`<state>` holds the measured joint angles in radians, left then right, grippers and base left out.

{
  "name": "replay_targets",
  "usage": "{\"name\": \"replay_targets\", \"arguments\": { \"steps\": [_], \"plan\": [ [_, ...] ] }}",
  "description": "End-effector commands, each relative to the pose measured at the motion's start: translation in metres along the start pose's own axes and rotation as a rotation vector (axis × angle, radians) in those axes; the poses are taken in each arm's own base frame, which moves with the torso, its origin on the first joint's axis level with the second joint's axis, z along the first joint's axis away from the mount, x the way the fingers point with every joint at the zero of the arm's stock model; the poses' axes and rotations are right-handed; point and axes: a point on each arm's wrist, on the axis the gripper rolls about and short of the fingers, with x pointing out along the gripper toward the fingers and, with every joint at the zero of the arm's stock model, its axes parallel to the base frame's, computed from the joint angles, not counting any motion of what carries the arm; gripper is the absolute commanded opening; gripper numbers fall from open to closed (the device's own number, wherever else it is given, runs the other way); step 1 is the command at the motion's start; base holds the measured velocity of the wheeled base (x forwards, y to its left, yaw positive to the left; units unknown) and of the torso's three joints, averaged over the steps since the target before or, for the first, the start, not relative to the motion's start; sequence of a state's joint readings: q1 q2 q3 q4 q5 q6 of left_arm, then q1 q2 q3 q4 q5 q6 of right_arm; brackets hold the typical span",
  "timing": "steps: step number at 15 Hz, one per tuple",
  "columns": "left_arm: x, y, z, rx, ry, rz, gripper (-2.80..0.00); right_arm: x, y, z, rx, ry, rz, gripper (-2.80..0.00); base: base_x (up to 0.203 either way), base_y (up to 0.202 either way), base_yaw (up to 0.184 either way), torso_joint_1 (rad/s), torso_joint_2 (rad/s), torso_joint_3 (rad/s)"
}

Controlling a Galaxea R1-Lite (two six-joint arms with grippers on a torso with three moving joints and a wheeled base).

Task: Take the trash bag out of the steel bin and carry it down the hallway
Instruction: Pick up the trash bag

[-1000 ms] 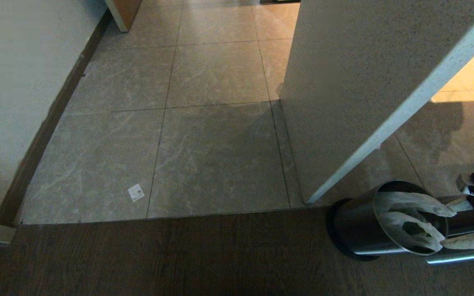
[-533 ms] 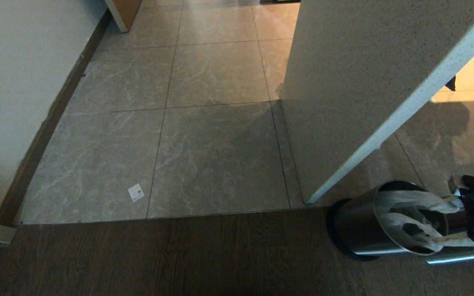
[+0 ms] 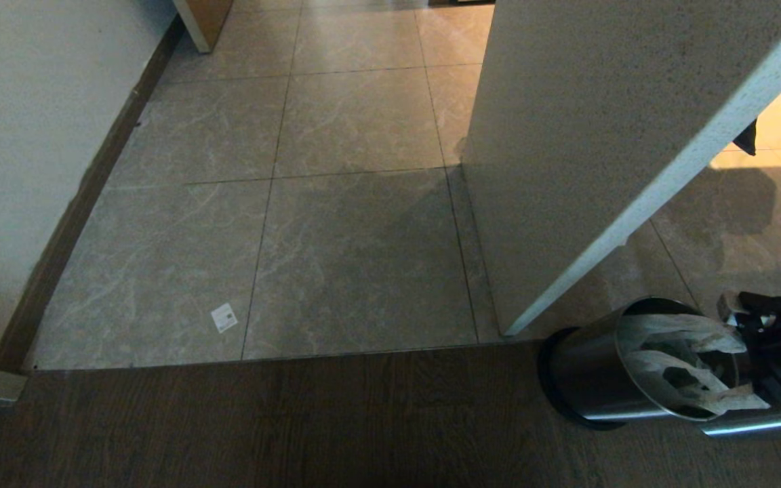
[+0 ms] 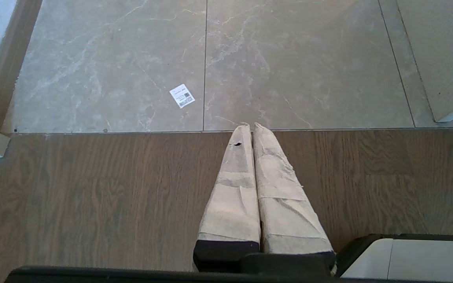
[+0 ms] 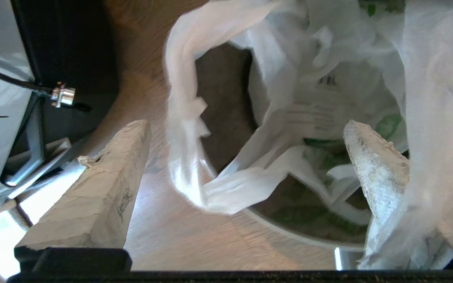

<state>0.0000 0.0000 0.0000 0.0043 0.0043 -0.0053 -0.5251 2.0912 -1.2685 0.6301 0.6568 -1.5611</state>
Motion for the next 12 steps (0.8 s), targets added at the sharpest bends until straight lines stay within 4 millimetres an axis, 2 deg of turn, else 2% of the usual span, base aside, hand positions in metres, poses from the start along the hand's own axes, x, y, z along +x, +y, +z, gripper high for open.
{"name": "replay_targets", "arguments": {
  "steps": [1,4,7,12],
  "plan": [
    [0.0,0.0,0.0,-0.001,0.0,0.0,-2.8,0.01,-0.009,-0.002,-0.02,-0.005,0.0,0.0,0.0,0.0,0.0,0.0,0.0,0.0],
    [0.0,0.0,0.0,-0.001,0.0,0.0,-2.8,0.023,-0.021,-0.01,-0.056,0.003,-0.041,0.0,0.0,0.0,0.0,0.0,0.0,0.0],
    [0.0,0.0,0.0,-0.001,0.0,0.0,-2.8,0.036,-0.024,-0.012,-0.034,0.0,-0.023,0.0,0.0,0.0,0.0,0.0,0.0,0.0],
    [0.0,0.0,0.0,-0.001,0.0,0.0,-2.8,0.042,-0.024,-0.007,0.032,-0.066,-0.003,0.0,0.0,0.0,0.0,0.0,0.0,0.0]
  ]
}}
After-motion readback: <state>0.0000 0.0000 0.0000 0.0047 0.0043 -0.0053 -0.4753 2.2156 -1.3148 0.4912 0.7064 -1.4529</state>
